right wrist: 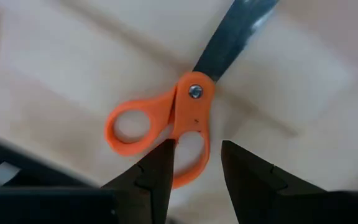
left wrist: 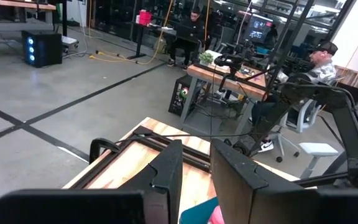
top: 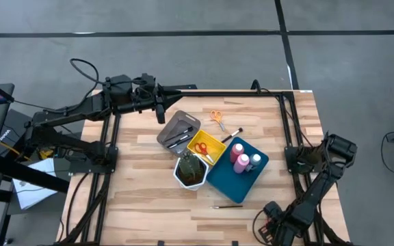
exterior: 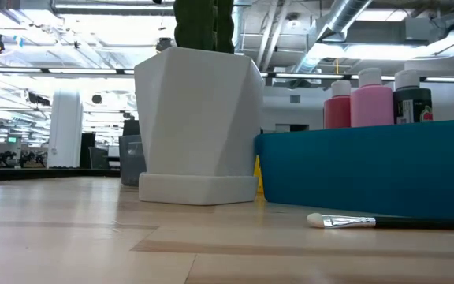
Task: Pick & Place Paint Supplies
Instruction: Put the orange scissors into the yellow bin
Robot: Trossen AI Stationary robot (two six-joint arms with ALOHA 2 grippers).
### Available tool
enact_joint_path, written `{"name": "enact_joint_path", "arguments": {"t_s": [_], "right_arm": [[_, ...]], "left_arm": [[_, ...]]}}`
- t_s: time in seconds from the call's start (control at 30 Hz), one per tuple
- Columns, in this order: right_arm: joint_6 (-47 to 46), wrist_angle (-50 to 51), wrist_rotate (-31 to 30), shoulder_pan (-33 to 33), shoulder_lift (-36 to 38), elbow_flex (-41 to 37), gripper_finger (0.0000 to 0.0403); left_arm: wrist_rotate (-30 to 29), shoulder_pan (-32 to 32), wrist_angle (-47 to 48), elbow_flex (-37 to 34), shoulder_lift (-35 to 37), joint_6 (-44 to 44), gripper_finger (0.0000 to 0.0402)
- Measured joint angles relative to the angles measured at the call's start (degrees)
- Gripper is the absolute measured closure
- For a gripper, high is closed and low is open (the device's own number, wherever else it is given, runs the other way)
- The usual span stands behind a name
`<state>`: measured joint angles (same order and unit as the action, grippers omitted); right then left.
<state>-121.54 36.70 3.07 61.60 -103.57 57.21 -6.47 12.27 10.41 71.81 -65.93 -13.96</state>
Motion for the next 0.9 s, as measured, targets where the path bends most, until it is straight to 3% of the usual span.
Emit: {"name": "enact_joint_path", "arguments": {"t_s": [0.2, 0.53, 0.9], "right_arm": [[0.0, -0.4, 0.2, -0.5, -0.6, 0.1, 0.0297], [1.0, 0.9, 0.1, -0.5, -1.3, -0.2, 0.0393], [1.1, 1.6, -2.6, -0.4, -0.1, -0.4, 0.0399]], "left_arm": [[0.0, 0.0, 0.0, 0.0, 0.0, 0.0, 0.0325], [0.2, -0.7, -0.3, 0.0, 0.0, 0.1, 0.0325], [0.2, -1.4, -0.2, 0.0, 0.0, 0.2, 0.0325]]}}
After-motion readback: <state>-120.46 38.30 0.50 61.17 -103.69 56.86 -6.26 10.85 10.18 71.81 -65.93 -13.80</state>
